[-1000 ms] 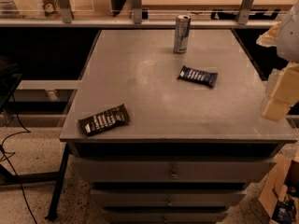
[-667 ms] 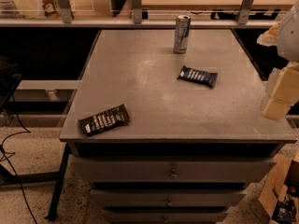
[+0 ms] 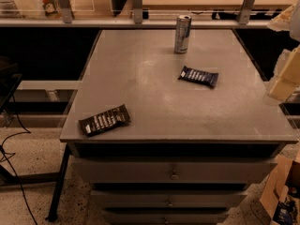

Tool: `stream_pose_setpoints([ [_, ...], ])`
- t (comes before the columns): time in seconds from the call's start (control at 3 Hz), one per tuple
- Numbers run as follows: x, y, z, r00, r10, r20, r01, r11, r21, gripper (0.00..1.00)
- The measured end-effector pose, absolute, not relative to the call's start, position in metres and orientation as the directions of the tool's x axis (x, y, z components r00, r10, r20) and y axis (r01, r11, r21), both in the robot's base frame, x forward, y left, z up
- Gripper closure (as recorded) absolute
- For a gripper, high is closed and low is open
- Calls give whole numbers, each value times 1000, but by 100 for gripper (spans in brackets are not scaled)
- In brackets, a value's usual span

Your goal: Move rxbar blueberry near rxbar chocolate

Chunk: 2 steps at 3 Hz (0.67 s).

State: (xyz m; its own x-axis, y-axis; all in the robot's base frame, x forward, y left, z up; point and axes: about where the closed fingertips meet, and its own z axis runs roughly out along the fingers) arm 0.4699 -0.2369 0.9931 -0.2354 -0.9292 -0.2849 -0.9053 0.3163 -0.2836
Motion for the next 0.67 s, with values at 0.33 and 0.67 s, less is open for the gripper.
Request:
stream_pose_setpoints([
  [0.33, 497, -243, 997, -209, -910, -358, -901, 322, -292, 0],
  [0.67, 531, -239, 990, -157, -893, -421, -902, 304, -308, 0],
])
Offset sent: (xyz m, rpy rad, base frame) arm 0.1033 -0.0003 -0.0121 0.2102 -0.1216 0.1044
